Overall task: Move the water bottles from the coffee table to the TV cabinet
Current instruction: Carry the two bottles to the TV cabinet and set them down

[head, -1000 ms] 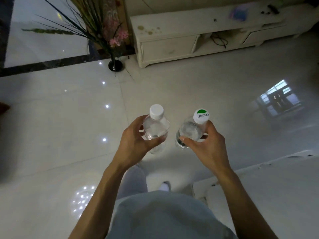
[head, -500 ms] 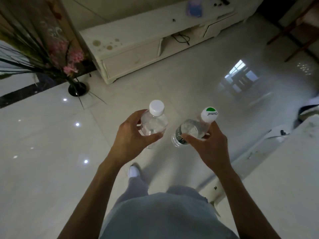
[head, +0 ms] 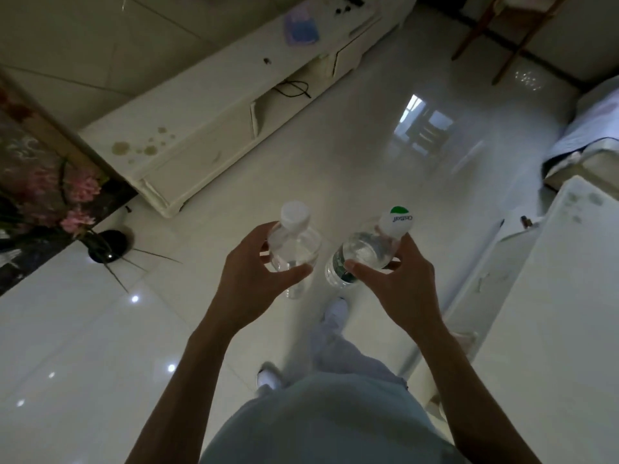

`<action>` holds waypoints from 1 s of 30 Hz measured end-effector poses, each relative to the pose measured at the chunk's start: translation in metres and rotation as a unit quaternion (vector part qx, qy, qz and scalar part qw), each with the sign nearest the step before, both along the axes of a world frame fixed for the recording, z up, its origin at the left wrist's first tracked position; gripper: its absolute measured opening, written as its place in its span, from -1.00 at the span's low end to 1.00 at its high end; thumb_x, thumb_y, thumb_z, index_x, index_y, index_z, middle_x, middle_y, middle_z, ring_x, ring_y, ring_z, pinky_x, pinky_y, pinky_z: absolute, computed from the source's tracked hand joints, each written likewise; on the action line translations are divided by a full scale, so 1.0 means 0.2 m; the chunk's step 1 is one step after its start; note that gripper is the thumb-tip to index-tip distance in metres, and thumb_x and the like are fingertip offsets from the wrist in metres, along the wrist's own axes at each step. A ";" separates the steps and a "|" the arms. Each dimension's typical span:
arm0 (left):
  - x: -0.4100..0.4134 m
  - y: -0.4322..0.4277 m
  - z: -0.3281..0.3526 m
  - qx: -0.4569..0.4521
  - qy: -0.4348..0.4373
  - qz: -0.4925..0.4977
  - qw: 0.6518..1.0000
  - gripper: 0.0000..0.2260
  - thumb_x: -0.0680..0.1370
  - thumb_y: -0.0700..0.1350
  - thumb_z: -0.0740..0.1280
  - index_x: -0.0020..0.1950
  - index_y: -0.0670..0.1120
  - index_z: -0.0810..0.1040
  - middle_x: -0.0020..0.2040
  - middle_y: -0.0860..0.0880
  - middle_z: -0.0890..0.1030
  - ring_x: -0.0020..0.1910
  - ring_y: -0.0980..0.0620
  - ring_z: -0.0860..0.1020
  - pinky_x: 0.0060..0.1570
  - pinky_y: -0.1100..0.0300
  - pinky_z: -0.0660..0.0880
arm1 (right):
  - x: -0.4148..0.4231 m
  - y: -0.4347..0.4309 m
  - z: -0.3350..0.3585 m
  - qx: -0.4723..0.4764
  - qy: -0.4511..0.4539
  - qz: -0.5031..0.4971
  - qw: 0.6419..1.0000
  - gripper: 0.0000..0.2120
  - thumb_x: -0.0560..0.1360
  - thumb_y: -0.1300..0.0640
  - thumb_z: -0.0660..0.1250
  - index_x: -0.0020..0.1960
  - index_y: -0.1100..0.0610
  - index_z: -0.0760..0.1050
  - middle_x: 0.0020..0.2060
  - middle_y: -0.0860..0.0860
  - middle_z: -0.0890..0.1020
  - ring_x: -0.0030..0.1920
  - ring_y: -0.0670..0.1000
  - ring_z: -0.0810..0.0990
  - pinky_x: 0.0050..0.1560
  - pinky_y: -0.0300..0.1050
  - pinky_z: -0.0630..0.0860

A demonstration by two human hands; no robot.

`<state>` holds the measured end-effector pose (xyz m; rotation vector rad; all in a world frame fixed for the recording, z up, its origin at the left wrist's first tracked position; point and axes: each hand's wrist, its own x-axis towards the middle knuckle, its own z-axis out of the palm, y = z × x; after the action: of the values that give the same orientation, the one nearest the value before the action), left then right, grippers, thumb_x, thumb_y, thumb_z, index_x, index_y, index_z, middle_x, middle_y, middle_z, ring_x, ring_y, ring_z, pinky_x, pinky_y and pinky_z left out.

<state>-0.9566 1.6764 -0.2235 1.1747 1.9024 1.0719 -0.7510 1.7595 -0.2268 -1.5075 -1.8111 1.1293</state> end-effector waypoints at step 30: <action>-0.05 2.24 -0.03 -0.021 0.020 -0.090 0.996 -0.40 0.31 0.04 0.55 0.29 -0.06 0.49 0.13 0.06 0.61 0.04 0.13 0.60 0.03 0.36 0.56 | -0.06 1.97 -0.03 0.019 0.003 -0.074 0.997 -0.42 0.24 -0.14 0.55 0.18 -0.14 0.39 -0.02 -0.25 0.57 -0.04 -0.20 0.60 -0.06 -0.30 0.54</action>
<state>-0.9658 2.1250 -0.2290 1.3242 1.8005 0.9130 -0.7633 2.1536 -0.2328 -1.5865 -1.6766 1.0207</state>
